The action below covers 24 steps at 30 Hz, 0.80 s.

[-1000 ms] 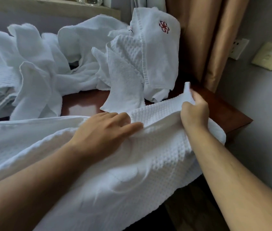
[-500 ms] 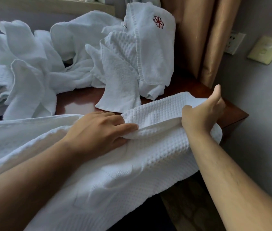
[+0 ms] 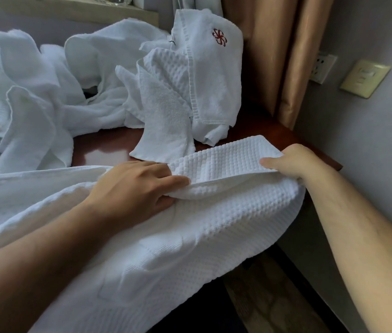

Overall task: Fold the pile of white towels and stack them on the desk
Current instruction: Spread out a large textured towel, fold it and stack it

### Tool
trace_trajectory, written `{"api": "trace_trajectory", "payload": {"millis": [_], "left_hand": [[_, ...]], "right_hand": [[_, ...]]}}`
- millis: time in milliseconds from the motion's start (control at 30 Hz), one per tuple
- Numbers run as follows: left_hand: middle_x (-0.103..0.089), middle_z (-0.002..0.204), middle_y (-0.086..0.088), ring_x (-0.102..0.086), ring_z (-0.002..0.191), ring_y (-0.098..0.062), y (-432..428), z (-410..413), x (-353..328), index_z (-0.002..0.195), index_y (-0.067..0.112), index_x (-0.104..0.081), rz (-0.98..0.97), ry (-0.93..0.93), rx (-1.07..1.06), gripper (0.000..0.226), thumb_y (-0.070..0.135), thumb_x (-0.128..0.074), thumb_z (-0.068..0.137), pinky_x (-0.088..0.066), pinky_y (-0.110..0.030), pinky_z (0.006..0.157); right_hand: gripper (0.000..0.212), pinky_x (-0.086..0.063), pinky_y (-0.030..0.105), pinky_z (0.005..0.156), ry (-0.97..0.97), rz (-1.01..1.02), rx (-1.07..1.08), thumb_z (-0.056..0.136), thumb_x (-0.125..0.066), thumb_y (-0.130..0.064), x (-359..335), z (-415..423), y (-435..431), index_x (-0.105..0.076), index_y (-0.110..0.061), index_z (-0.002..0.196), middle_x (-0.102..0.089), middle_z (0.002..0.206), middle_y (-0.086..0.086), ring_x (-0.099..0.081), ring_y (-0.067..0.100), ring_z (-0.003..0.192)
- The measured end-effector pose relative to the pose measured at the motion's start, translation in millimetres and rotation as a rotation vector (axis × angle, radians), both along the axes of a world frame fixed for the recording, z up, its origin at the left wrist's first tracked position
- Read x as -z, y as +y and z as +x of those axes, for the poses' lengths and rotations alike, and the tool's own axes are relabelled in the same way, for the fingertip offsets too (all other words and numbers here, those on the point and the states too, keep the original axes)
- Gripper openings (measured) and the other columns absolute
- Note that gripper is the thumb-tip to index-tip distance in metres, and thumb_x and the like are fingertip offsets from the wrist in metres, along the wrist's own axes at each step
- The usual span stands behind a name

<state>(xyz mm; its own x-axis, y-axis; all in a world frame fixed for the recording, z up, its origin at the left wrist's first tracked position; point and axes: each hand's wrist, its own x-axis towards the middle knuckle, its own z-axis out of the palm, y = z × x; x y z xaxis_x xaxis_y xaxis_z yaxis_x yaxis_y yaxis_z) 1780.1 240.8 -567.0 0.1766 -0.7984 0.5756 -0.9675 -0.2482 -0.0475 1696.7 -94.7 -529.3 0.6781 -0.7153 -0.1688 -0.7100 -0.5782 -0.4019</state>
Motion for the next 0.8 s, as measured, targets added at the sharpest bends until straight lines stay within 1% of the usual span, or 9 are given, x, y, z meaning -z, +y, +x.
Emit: {"api": "trace_trajectory", "payload": {"millis": [67,133,233,333,467,533,667,733,800], "left_hand": [[-0.067,0.079,-0.002,-0.065,0.066,-0.032,-0.2,-0.5,-0.5,0.112,0.023,-0.076,-0.002,-0.008,0.008,0.033,0.036,-0.053,0.091,-0.053,-0.038,0.052],[-0.066,0.078,-0.001,-0.063,0.063,-0.031,0.4,-1.0,-1.1,0.11,0.023,-0.076,-0.006,-0.019,0.014,0.032,0.035,-0.054,0.091,-0.052,-0.036,0.05],[-0.066,0.077,-0.001,-0.064,0.063,-0.031,1.3,-1.3,-1.1,0.11,0.022,-0.077,-0.008,-0.021,0.017,0.032,0.034,-0.054,0.09,-0.052,-0.036,0.051],[-0.065,0.077,0.0,-0.064,0.064,-0.03,1.4,-1.5,-1.1,0.111,0.024,-0.076,-0.008,-0.016,0.013,0.032,0.035,-0.055,0.09,-0.052,-0.036,0.051],[-0.066,0.078,-0.001,-0.065,0.065,-0.031,2.0,-0.7,-0.8,0.111,0.023,-0.076,-0.007,-0.01,0.022,0.033,0.035,-0.053,0.09,-0.053,-0.038,0.052],[-0.066,0.079,-0.002,-0.065,0.066,-0.031,1.7,-0.2,-0.5,0.112,0.023,-0.076,-0.011,-0.008,0.024,0.034,0.036,-0.052,0.091,-0.054,-0.039,0.053],[-0.067,0.079,-0.002,-0.066,0.067,-0.032,1.4,0.2,-0.6,0.113,0.023,-0.076,-0.007,-0.006,0.027,0.036,0.037,-0.05,0.092,-0.054,-0.04,0.053],[-0.066,0.079,-0.002,-0.066,0.067,-0.032,2.3,0.8,-0.4,0.113,0.023,-0.076,-0.009,-0.008,0.025,0.036,0.036,-0.05,0.092,-0.054,-0.04,0.052],[-0.066,0.078,-0.002,-0.065,0.066,-0.031,3.2,0.7,-0.3,0.112,0.023,-0.076,-0.014,-0.012,0.02,0.035,0.037,-0.051,0.092,-0.053,-0.04,0.051]], "right_hand": [[0.072,-0.051,0.04,0.087,0.016,0.073,-0.023,0.086,-0.075,-0.049,-4.3,2.8,-1.5,-0.056,-0.002,0.138,-0.063,0.13,0.017,-0.062,0.034,0.113],[0.055,-0.057,0.042,0.087,-0.04,0.168,-0.056,0.086,-0.076,-0.042,-7.0,4.1,-5.1,-0.064,-0.007,0.127,-0.071,0.115,0.012,-0.069,0.029,0.101],[0.031,-0.059,0.036,0.07,-0.232,0.498,-0.046,0.089,-0.073,-0.021,-12.1,0.2,-14.8,-0.068,-0.011,0.118,-0.079,0.096,0.005,-0.077,0.022,0.087],[0.031,-0.061,0.035,0.07,-0.307,0.726,-0.098,0.089,-0.07,-0.007,-11.1,-6.9,-19.9,-0.066,-0.012,0.119,-0.077,0.108,0.008,-0.076,0.022,0.096],[0.038,-0.057,0.041,0.084,-0.341,0.791,-0.099,0.085,-0.073,-0.016,-11.8,-8.7,-25.9,-0.066,-0.012,0.122,-0.076,0.113,0.011,-0.074,0.025,0.103],[0.032,-0.054,0.041,0.088,-0.318,0.663,-0.068,0.091,-0.069,-0.022,-15.9,-7.2,-26.6,-0.068,-0.012,0.121,-0.076,0.112,0.009,-0.074,0.024,0.101],[0.016,-0.054,0.035,0.071,-0.123,0.195,-0.125,0.094,-0.069,-0.03,-19.0,-5.2,-24.0,-0.071,-0.017,0.102,-0.074,0.099,0.003,-0.071,0.02,0.09],[0.013,-0.05,0.033,0.063,-0.15,-0.016,-0.168,0.094,-0.068,-0.036,-19.8,-1.8,-20.2,-0.067,-0.023,0.094,-0.069,0.093,0.001,-0.067,0.018,0.083],[0.012,-0.043,0.028,0.056,-0.284,-0.126,-0.197,0.095,-0.066,-0.039,-20.9,2.4,-13.8,-0.059,-0.031,0.09,-0.065,0.091,-0.005,-0.063,0.012,0.078]]}}
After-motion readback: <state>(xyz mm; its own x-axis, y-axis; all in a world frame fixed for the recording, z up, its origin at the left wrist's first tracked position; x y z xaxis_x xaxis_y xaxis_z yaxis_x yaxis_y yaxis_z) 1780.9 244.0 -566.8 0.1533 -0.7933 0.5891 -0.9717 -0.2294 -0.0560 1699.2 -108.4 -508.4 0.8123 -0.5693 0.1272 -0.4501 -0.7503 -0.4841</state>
